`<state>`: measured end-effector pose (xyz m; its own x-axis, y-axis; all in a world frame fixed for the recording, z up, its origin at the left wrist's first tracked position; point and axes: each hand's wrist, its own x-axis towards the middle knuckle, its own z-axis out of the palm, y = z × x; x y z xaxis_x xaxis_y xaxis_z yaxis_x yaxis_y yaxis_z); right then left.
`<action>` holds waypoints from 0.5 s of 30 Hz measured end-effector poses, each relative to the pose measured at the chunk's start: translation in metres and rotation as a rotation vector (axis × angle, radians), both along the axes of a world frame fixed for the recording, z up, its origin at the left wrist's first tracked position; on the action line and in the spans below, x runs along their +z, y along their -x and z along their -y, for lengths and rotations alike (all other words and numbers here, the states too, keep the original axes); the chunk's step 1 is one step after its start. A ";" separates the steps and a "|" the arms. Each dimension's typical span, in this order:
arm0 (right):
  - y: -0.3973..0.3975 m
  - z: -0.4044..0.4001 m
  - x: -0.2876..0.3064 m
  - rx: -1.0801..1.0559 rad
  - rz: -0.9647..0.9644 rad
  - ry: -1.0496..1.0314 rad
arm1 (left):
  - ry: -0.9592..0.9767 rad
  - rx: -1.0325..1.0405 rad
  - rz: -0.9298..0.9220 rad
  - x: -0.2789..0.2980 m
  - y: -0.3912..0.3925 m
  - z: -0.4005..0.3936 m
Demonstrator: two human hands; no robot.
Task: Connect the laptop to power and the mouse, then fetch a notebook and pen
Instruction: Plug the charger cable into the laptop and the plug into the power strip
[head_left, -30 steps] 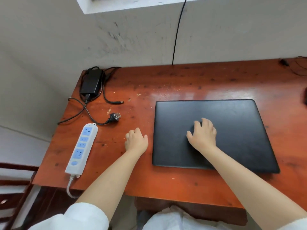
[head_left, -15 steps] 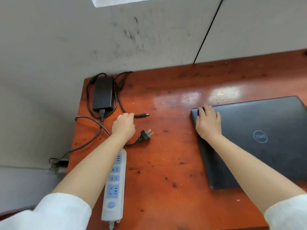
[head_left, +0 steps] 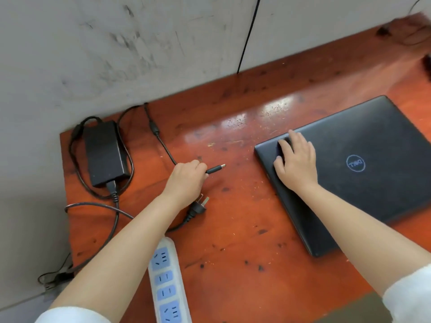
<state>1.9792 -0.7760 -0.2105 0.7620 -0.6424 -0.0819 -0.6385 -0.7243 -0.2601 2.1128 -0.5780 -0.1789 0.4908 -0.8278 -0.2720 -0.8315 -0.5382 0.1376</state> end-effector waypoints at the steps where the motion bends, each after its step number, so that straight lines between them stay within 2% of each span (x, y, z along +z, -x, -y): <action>1: 0.000 0.000 0.002 -0.051 -0.026 -0.011 | 0.021 0.042 -0.028 0.007 0.002 0.013; 3: -0.001 0.001 0.002 -0.089 -0.073 -0.032 | 0.032 0.129 -0.120 0.015 0.002 0.032; 8: 0.000 0.004 -0.001 -0.074 -0.056 -0.033 | 0.054 0.175 -0.282 0.030 0.041 0.045; 12: 0.003 0.005 -0.002 -0.062 -0.048 -0.039 | 0.121 0.398 -0.344 0.019 0.054 0.035; 15: 0.001 0.004 -0.005 -0.043 -0.018 0.000 | 0.061 0.395 -0.357 0.010 0.054 0.038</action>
<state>1.9778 -0.7798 -0.2151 0.7324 -0.6742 -0.0950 -0.6733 -0.6963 -0.2487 2.0591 -0.6160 -0.1692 0.6543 -0.6178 -0.4361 -0.4627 -0.7832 0.4153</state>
